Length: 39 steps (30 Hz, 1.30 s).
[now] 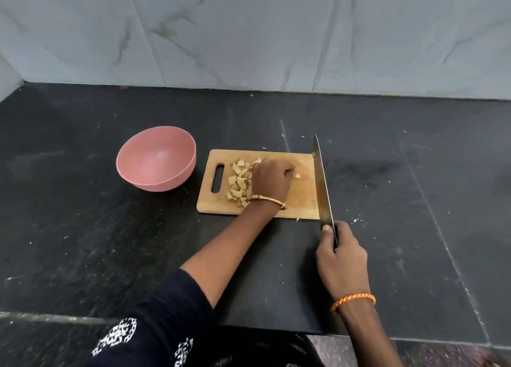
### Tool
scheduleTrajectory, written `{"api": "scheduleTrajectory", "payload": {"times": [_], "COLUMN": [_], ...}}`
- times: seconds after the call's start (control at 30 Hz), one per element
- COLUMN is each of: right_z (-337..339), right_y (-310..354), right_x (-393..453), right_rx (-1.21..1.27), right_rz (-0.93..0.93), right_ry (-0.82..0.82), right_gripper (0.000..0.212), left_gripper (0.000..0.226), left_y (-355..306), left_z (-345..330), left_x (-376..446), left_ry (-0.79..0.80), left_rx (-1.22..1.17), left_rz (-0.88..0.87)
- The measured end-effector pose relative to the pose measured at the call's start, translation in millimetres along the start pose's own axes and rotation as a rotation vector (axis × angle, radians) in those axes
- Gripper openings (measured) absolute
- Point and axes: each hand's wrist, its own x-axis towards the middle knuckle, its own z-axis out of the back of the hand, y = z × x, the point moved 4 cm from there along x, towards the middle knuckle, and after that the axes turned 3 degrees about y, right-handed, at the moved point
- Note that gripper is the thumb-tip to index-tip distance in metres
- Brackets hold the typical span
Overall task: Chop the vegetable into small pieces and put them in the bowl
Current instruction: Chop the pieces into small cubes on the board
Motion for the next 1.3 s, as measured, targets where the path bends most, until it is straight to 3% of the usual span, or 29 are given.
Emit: {"api": "scheduleTrajectory", "payload": {"times": [0.23, 0.6, 0.97, 1.3], "right_z": [1, -6, -3, 11], "right_y": [-3, 7, 11, 12], "right_x": [12, 26, 22, 13], "right_rx": [-0.028, -0.121, -0.308, -0.202], "right_rz": [-0.011, 0.042, -0.034, 0.041], "right_ry": [0.052, 0.11, 0.181, 0.164], "right_gripper": [0.017, 0.021, 0.018, 0.026], "left_gripper": [0.017, 0.021, 0.016, 0.016], "left_y": [0, 0, 7, 12], "left_z": [-3, -8, -4, -3], "left_x": [1, 2, 6, 3], "left_ry": [0.021, 0.073, 0.021, 0.052], "left_rx": [0.241, 0.224, 0.196, 0.157], "left_rz": [0.01, 0.026, 0.096, 0.103]}}
